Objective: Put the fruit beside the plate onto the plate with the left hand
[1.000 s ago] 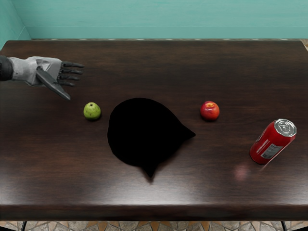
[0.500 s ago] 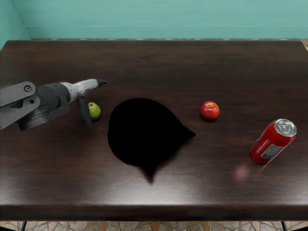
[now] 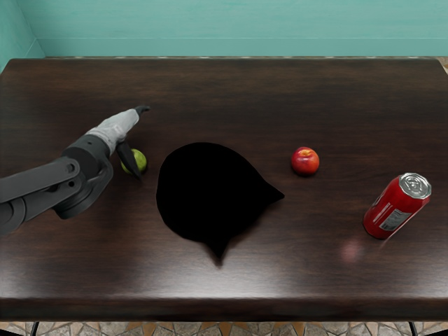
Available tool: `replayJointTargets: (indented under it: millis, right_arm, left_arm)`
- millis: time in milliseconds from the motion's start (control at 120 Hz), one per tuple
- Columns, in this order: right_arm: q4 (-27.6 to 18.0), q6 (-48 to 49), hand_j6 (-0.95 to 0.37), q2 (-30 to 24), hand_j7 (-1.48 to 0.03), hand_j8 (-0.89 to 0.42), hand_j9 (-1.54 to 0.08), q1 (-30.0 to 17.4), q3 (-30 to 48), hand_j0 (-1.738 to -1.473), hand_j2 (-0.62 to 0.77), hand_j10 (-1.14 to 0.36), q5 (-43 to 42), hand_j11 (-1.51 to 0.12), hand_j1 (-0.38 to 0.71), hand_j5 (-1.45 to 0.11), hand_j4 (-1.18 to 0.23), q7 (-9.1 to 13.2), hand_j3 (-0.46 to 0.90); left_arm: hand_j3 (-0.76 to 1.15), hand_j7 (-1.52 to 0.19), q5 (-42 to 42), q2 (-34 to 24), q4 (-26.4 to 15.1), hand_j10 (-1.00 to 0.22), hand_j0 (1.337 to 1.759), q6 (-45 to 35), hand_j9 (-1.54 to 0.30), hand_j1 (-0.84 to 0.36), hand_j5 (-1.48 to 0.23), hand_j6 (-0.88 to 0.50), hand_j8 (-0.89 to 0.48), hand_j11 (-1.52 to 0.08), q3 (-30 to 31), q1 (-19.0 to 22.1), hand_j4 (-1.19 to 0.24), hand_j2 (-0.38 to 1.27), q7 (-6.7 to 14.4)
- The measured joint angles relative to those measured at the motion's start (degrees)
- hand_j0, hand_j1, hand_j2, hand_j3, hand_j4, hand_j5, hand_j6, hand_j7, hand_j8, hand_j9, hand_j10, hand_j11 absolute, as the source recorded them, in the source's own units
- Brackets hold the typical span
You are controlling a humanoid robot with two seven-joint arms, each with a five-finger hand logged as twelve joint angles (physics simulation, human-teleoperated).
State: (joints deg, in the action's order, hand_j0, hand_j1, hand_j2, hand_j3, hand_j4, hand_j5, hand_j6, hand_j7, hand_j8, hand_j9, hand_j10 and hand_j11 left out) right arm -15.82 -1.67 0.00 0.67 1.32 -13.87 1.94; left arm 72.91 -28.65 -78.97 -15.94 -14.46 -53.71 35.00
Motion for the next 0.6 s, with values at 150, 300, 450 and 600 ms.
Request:
replayJointTargets:
  millis: [150,300,450,600]
  right_arm:
    - [0.01,0.0,0.0,0.0,0.0,0.0,0.0,0.01,0.0,-1.658,0.0,0.0,0.01,0.0,-0.35,0.0,0.0,-0.01,0.0]
    - [0.02,0.0,0.0,0.0,0.0,0.0,0.0,0.01,0.0,-1.658,0.0,0.0,0.0,0.0,-0.35,0.0,0.0,0.0,0.0]
    - [0.0,0.0,0.0,0.0,0.0,0.0,0.0,0.02,0.0,-1.658,0.0,0.0,0.02,0.0,-0.35,0.0,0.0,0.0,0.0]
    - [0.01,0.0,0.0,0.0,0.0,0.0,0.0,0.0,0.0,-1.658,0.0,0.0,0.0,0.0,-0.35,0.0,0.0,0.01,0.0]
  left_arm:
    - [0.0,-0.23,0.06,0.0,0.59,-0.18,1.658,-0.11,-0.23,0.14,-0.23,-0.18,-0.18,-0.22,1.32,0.03,-0.18,0.04,0.0]
    - [0.0,-0.34,0.02,0.0,0.78,-0.26,1.658,-0.08,-0.34,0.04,-0.34,-0.26,-0.26,-0.34,1.91,-0.09,-0.26,0.05,0.0]
    - [0.0,-0.43,0.0,0.0,0.82,-0.33,1.658,-0.03,-0.43,-0.04,-0.43,-0.34,-0.34,-0.43,2.1,-0.08,-0.34,0.09,-0.01]
    - [0.0,-0.52,-0.04,0.0,0.83,-0.39,1.657,0.14,-0.52,-0.11,-0.52,-0.4,-0.4,-0.52,2.54,-0.25,-0.39,0.12,-0.01]
